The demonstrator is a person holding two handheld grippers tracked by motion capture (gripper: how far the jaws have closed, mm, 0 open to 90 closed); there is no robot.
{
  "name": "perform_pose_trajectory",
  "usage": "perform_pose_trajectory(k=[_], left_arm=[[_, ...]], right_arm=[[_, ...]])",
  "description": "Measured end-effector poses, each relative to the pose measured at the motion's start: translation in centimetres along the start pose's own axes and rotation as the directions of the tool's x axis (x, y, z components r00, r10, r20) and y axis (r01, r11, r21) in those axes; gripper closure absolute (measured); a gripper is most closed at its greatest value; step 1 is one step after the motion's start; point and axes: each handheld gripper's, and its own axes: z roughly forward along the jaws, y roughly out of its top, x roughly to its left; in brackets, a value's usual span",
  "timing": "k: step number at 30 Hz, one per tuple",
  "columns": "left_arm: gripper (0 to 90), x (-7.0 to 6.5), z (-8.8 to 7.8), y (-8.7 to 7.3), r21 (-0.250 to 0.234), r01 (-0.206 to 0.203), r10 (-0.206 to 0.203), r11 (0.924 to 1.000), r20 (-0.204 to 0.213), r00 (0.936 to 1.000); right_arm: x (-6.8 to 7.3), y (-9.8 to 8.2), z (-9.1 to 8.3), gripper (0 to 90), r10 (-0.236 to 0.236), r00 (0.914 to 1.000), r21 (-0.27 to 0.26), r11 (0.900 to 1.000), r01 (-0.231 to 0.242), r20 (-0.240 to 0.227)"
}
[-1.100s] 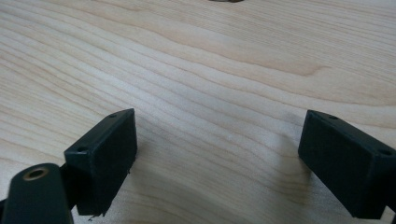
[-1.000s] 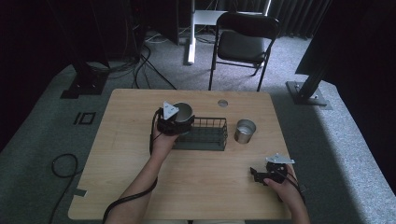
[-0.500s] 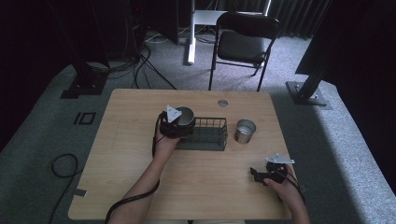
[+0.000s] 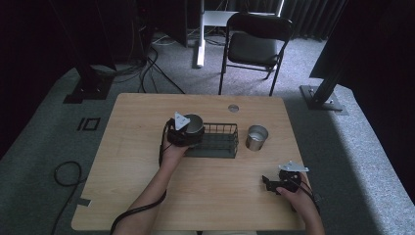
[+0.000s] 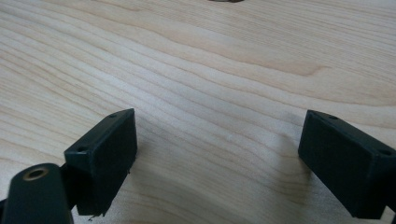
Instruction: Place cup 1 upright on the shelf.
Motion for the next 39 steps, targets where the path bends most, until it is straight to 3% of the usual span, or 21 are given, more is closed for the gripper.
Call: perform_pose_trajectory(k=[3,7,20,26,39], left_arm=[[13.2,0.0,-0.1,0.1,0.010,0.005,-0.005,0.9999,0.001,1.0000],[1.3,0.0,-0.1,0.2,0.036,0.000,-0.001,0.9994,0.027,0.9996],[1.3,0.1,-1.6,0.0,-0.004,-0.021,0.021,0.9998,0.015,0.9997],[1.3,0.3,-2.4,-0.2,-0.007,-0.011,0.011,0.9999,0.018,0.9998],[1.3,0.6,-4.0,-0.4,0.003,-0.032,0.032,0.9995,0.022,0.9992]], right_arm=[[0.0,0.0,0.0,11.3,0.000,1.0000,0.000,1.000,0.000,0.000],[0.0,0.0,0.0,11.3,0.000,1.0000,0.000,1.000,0.000,0.000],[0.0,0.0,0.0,11.3,0.000,1.0000,0.000,1.000,0.000,0.000],[0.0,0.0,0.0,11.3,0.000,1.0000,0.000,1.000,0.000,0.000],[0.0,0.0,0.0,11.3,-0.001,1.0000,0.000,1.000,0.001,0.000]])
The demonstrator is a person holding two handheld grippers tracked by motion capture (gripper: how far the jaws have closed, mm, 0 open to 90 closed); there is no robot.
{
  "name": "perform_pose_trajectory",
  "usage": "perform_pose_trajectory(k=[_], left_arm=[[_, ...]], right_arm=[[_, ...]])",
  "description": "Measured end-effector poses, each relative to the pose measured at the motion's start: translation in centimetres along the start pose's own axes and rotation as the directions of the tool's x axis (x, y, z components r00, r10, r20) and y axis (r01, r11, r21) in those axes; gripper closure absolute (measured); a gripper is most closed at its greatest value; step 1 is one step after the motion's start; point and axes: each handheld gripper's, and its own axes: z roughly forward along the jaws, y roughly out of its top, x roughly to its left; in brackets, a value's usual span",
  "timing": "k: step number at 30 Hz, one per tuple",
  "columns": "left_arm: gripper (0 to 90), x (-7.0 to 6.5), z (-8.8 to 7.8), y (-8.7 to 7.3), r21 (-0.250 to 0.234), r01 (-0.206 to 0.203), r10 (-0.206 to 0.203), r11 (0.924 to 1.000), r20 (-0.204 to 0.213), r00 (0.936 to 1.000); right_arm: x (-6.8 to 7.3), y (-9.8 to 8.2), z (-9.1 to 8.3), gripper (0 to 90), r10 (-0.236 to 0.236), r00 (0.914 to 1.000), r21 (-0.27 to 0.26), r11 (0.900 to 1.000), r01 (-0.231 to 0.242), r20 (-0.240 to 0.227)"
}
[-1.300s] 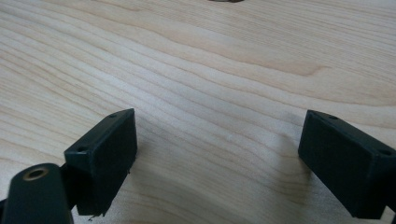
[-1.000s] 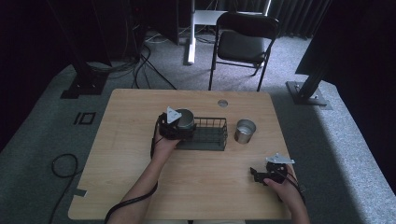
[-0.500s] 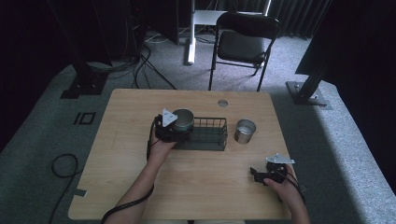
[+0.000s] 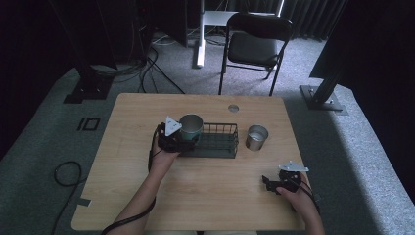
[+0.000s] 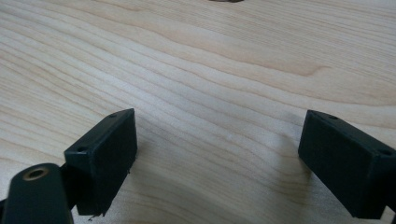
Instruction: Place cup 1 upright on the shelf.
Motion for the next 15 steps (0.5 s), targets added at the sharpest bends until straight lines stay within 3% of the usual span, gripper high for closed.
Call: perform_pose_trajectory(k=[15], left_arm=[[1.3,0.7,-2.3,-0.9,0.000,-0.010,0.010,0.9999,0.003,0.9999]], right_arm=[[0.0,0.0,0.0,11.3,0.002,1.0000,0.000,1.000,-0.002,0.000]])
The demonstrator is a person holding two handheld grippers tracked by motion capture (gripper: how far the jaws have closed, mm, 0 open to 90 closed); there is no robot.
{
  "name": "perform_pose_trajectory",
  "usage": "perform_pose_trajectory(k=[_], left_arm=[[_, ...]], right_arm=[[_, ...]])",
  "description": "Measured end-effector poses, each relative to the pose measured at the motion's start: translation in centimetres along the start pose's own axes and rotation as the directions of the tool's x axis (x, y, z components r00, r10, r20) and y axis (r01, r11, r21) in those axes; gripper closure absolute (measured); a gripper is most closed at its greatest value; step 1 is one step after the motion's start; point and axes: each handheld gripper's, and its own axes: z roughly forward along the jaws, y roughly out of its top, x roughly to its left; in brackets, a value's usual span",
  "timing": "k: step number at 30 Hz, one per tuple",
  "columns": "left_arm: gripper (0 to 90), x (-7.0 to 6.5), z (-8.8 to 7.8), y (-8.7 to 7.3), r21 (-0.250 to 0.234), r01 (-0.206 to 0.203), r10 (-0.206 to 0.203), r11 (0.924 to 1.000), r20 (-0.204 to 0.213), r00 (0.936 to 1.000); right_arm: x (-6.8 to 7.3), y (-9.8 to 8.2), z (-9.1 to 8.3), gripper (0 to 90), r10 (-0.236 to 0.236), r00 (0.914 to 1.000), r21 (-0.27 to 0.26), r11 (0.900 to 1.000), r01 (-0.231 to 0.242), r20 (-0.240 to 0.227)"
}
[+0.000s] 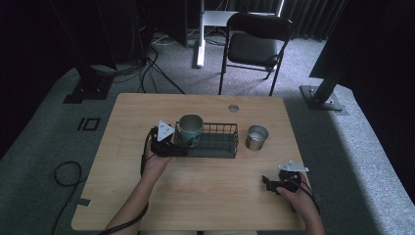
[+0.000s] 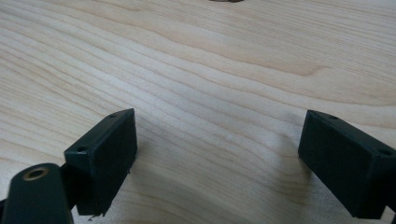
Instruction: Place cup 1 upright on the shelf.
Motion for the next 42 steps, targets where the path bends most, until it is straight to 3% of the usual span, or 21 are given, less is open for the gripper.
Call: perform_pose_trajectory(k=[10,32,42], left_arm=[[1.3,0.6,-1.8,-1.1,-0.009,0.009,-0.009,0.9999,0.004,0.9999],[1.3,1.9,-4.0,-6.0,0.098,0.014,-0.013,0.9951,-0.019,0.9997],[1.3,2.7,-5.0,-7.7,0.131,0.050,-0.046,0.9901,-0.037,0.9983]], right_arm=[[0.0,0.0,0.0,11.3,-0.001,1.0000,0.000,1.000,0.001,0.000],[0.0,0.0,0.0,11.3,-0.001,1.0000,0.001,1.000,0.001,0.000],[0.0,0.0,0.0,11.3,-0.002,1.0000,0.000,1.000,0.002,0.000]])
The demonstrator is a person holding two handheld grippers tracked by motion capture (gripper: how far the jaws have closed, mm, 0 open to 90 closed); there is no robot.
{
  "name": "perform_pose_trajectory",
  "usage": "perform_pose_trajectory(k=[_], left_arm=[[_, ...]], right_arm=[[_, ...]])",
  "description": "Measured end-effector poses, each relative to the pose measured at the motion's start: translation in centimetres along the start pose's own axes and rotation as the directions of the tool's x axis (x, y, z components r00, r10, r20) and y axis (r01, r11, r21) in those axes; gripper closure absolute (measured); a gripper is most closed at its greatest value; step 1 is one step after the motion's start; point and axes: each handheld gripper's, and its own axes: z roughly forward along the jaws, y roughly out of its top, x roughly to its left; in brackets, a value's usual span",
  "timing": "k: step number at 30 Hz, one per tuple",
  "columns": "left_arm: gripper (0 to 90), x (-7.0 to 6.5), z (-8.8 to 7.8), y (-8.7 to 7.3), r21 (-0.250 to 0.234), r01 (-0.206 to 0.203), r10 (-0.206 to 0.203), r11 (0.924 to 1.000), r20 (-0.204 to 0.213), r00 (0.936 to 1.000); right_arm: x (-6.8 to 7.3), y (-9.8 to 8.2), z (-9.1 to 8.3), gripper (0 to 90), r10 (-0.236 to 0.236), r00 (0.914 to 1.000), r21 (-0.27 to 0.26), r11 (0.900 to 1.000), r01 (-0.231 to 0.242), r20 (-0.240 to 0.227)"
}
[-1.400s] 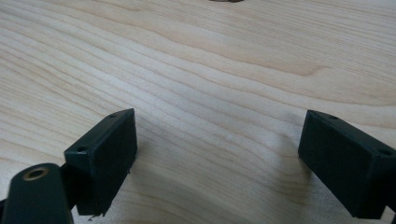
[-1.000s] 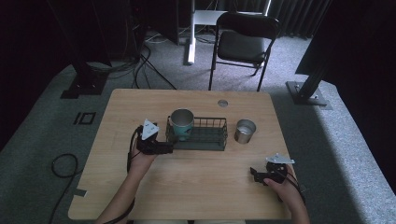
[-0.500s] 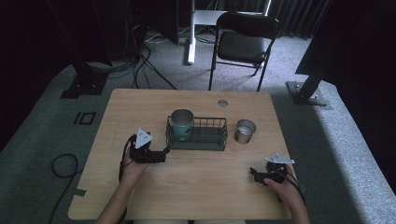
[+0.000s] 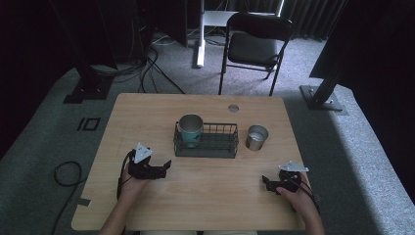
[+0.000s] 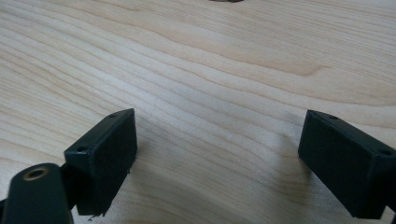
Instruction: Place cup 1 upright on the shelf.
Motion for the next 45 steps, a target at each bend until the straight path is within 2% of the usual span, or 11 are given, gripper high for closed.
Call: perform_pose_trajectory(k=[11,24,32,33,39,45], left_arm=[[1.4,1.5,-1.0,-2.5,0.029,0.051,-0.050,0.9983,-0.027,0.9984],[1.4,2.7,-2.3,-4.1,0.053,0.101,-0.097,0.9935,-0.069,0.9929],[1.4,3.3,-2.8,-5.0,0.077,0.102,-0.094,0.9918,-0.100,0.9905],[1.4,3.6,-3.0,-5.4,0.086,0.104,-0.094,0.9908,-0.117,0.9887],[1.4,4.2,-3.6,-6.2,0.109,0.121,-0.105,0.9866,-0.139,0.9847],[1.3,4.6,-4.0,-6.8,0.113,0.159,-0.140,0.9807,-0.164,0.9765]], right_arm=[[0.0,0.0,0.0,11.2,0.000,1.0000,0.000,1.000,0.000,0.000],[0.0,0.0,0.0,11.3,-0.001,1.0000,0.000,1.000,0.001,0.000],[0.0,0.0,0.0,11.3,-0.001,1.0000,0.000,1.000,0.001,0.000],[0.0,0.0,0.0,11.3,-0.001,1.0000,-0.001,1.000,0.001,0.000],[0.0,0.0,0.0,11.3,-0.001,1.0000,0.000,1.000,0.001,0.000],[0.0,0.0,0.0,11.3,-0.001,1.0000,0.000,1.000,0.001,0.000]])
